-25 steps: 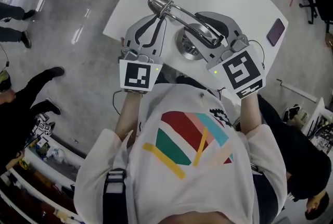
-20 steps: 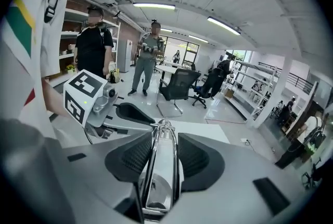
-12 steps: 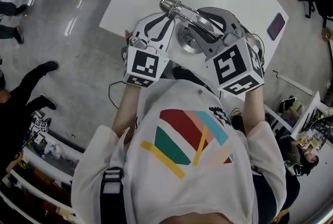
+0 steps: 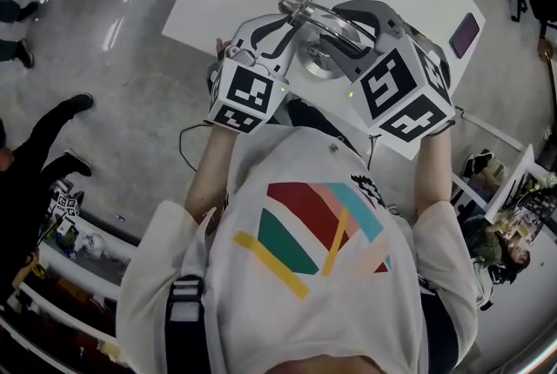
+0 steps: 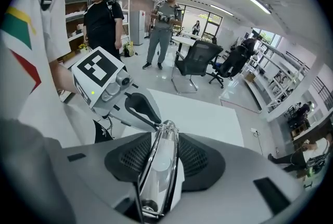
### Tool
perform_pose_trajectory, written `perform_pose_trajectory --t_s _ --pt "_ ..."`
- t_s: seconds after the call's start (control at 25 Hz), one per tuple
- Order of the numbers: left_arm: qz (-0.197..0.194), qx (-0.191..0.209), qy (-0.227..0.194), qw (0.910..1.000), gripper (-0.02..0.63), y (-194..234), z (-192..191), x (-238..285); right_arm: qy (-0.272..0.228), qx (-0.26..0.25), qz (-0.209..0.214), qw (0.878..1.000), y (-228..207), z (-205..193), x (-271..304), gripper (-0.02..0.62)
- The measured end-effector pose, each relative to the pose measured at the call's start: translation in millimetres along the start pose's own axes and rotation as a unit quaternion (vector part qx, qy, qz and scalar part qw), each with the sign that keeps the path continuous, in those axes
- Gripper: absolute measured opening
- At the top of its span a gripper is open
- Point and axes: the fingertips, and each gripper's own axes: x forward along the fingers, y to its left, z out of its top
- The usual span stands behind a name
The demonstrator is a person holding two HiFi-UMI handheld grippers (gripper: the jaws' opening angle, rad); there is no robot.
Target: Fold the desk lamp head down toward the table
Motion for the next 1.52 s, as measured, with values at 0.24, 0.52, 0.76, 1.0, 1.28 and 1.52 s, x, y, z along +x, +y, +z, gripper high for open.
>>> perform_pose_trajectory --t_s 0.24,0.52,0.76,1.0,1.28,1.52 --pt "0.000 -0.010 -0.001 1.0000 0.092 -1 -4 4 0.002 0.006 -0.008 1.000 -2 -4 2 0.164" --pt "0.012 0.012 -0.005 0.9998 0.092 -1 -4 4 -0.042 0.048 -0.039 0.997 -7 -7 1 0.164" --pt "0.043 -0.003 -0.061 0.9972 0.091 4 34 -21 -0.087 0.063 -0.083 0.991 -7 -7 -16 0.164" --pt "0.043 0.028 -0.101 0.9936 0.091 6 86 -27 -0.192 0.109 -0.118 0.968 -18 1 -57 0.164" --pt "0.007 0.068 -0.187 0.9800 0.091 -20 165 -31 -0.388 0.245 -0.228 0.859 -55 -11 -178 0.164" --pt "-0.060 0.101 -0.254 0.9602 0.089 -73 235 -14 -0.441 0.373 -0.349 0.738 -63 -97 -238 0.164"
